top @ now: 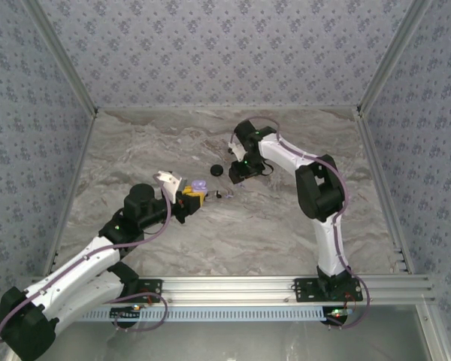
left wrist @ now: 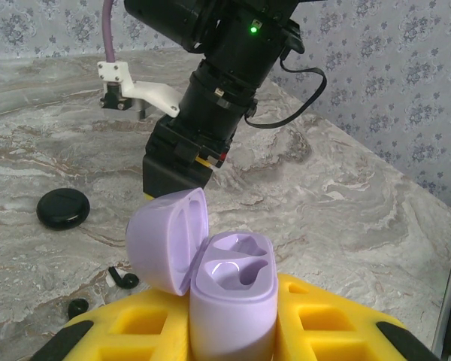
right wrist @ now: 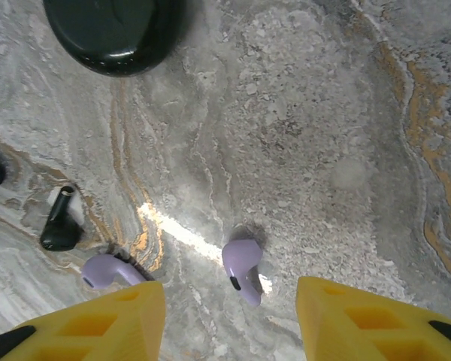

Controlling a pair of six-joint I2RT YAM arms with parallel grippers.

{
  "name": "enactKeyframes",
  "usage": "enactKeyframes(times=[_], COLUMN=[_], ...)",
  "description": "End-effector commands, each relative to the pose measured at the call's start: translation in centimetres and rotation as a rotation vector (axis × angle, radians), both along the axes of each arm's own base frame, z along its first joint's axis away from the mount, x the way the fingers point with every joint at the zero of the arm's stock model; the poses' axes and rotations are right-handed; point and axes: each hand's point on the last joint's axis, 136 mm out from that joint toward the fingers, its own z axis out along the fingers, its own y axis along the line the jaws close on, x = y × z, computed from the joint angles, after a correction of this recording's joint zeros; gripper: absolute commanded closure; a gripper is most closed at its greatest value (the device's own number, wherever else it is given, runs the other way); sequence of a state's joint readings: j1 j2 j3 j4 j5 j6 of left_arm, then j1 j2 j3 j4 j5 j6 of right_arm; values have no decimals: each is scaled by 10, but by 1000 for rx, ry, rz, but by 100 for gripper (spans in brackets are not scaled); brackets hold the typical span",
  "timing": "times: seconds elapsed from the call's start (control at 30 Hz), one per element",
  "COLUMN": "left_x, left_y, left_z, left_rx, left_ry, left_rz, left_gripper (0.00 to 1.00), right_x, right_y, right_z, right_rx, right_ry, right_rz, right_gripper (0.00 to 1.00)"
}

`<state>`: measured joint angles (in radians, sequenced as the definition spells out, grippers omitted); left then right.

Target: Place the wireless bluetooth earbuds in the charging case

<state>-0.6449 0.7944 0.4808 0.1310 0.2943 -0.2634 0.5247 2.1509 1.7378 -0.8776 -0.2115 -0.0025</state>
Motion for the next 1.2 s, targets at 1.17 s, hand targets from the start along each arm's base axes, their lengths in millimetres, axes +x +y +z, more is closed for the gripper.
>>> enactKeyframes(times=[1.17], left_x=[2], left_y=[3], left_z=[10], left_rx=[-21], left_ry=[-27], left_rz=[20], left_gripper=[74], right_x=[1], right_y=[-5], right_z=[-33], right_rx=[-214], right_ry=[-14], right_rz=[13], right_gripper=[62])
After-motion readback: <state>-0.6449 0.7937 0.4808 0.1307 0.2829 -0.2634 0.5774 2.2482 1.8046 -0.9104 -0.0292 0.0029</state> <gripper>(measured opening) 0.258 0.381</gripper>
